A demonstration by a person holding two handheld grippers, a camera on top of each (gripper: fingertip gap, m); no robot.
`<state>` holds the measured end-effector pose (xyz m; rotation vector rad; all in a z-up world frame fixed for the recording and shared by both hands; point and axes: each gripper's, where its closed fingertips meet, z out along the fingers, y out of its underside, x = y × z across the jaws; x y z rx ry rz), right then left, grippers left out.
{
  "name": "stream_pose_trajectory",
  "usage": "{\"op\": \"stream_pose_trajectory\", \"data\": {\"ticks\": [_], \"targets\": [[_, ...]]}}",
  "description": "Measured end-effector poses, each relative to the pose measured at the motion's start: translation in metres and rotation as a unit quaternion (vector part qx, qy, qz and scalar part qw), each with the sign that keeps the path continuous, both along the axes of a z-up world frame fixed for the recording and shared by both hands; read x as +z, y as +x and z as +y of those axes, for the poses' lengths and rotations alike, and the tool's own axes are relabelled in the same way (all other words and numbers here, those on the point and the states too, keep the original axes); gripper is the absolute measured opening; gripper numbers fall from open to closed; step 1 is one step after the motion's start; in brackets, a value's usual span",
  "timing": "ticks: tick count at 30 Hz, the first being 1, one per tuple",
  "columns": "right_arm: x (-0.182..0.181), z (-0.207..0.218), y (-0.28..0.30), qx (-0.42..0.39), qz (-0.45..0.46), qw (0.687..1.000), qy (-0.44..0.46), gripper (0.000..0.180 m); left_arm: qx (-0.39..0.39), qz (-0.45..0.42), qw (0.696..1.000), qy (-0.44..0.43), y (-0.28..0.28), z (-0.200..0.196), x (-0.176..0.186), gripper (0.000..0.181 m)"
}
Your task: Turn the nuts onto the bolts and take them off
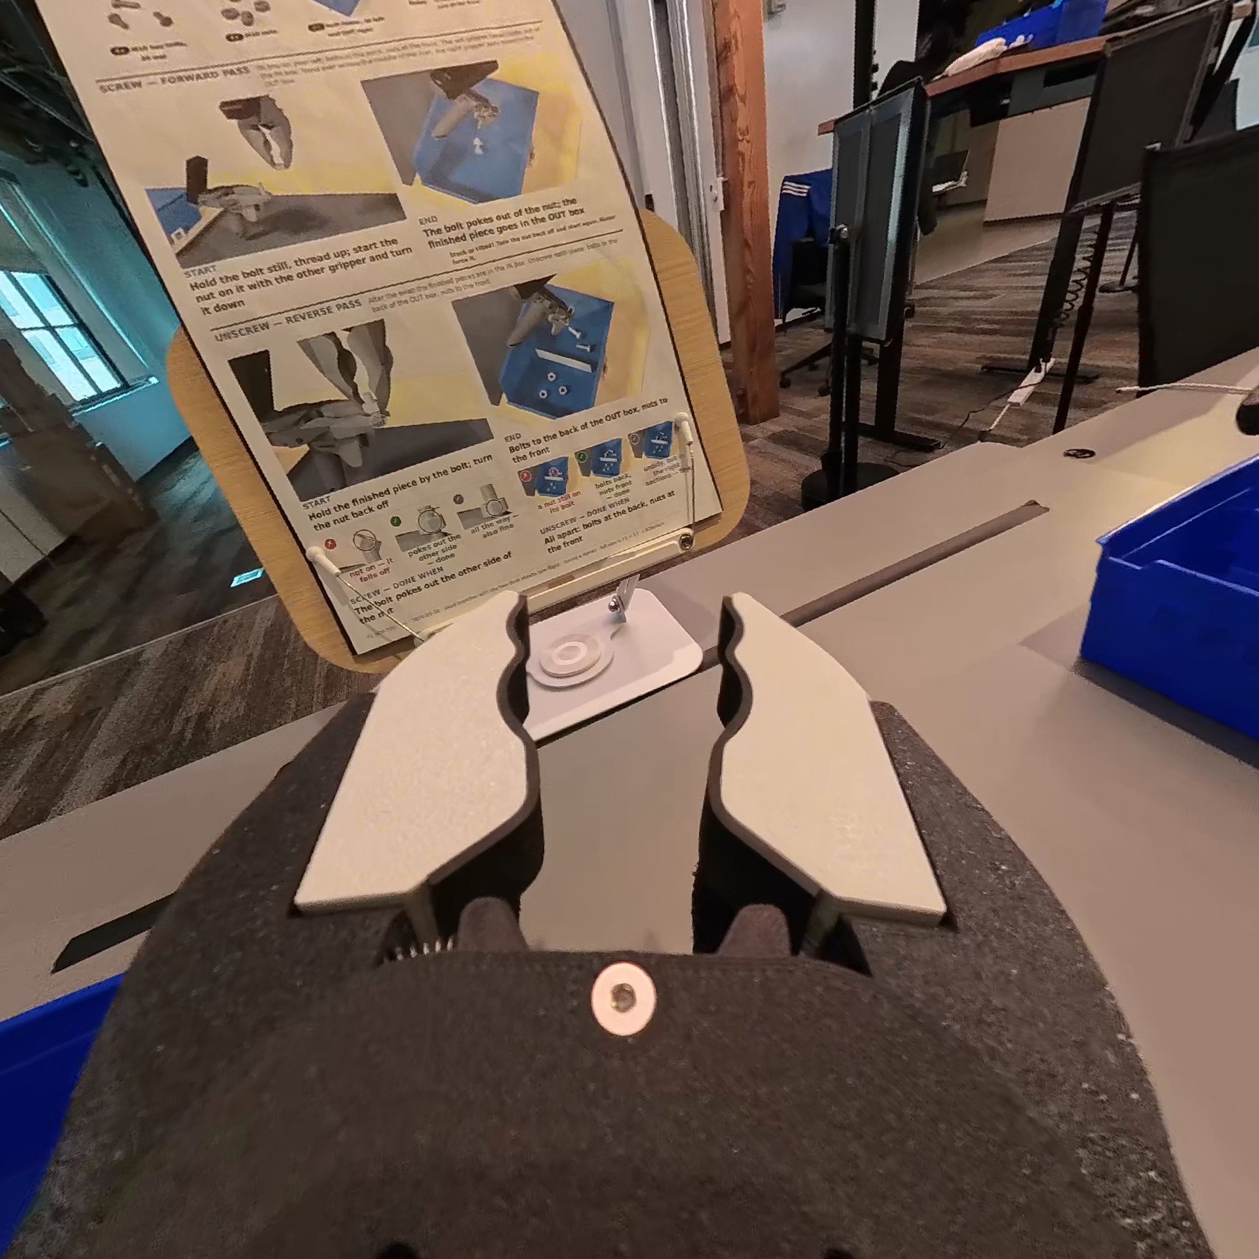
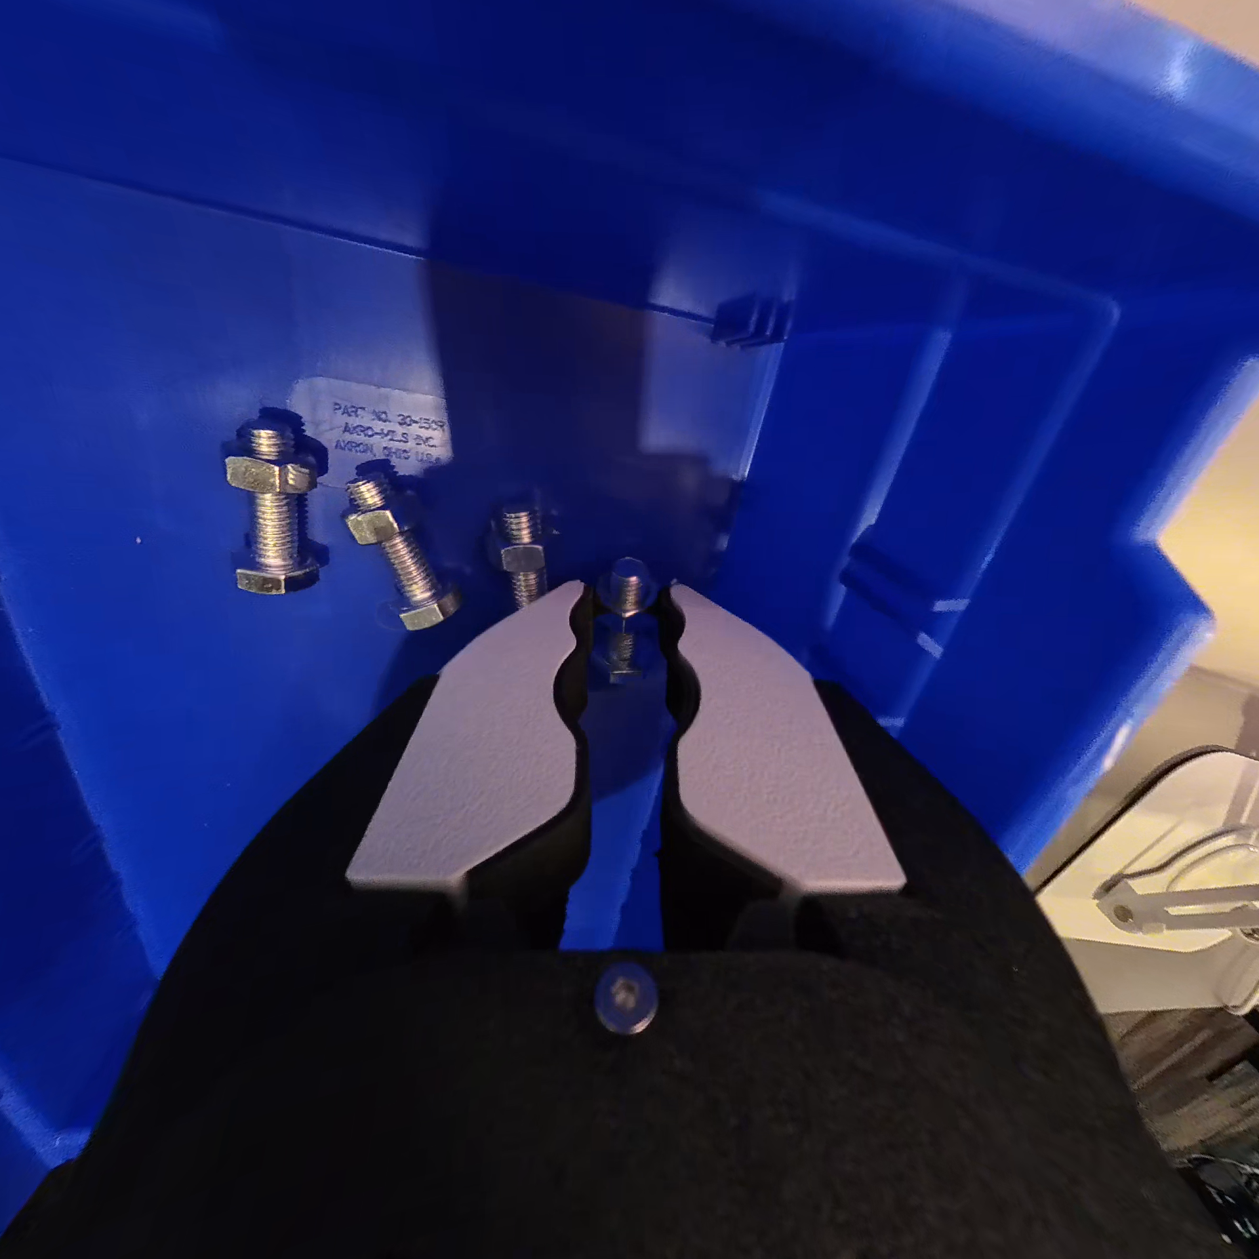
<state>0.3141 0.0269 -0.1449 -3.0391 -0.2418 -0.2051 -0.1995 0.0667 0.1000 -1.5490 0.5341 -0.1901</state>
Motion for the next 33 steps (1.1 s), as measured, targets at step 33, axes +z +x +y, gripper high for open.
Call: {"op": "stream_pose_trajectory", "data": {"ticks": [33], "targets": [[0.219, -0.006, -0.147, 0.144, 0.043, 0.893, 0.425, 0.011, 0.039, -0.027, 0.999, -0.017, -0.049, 0.013, 0.013, 0.054]]}}
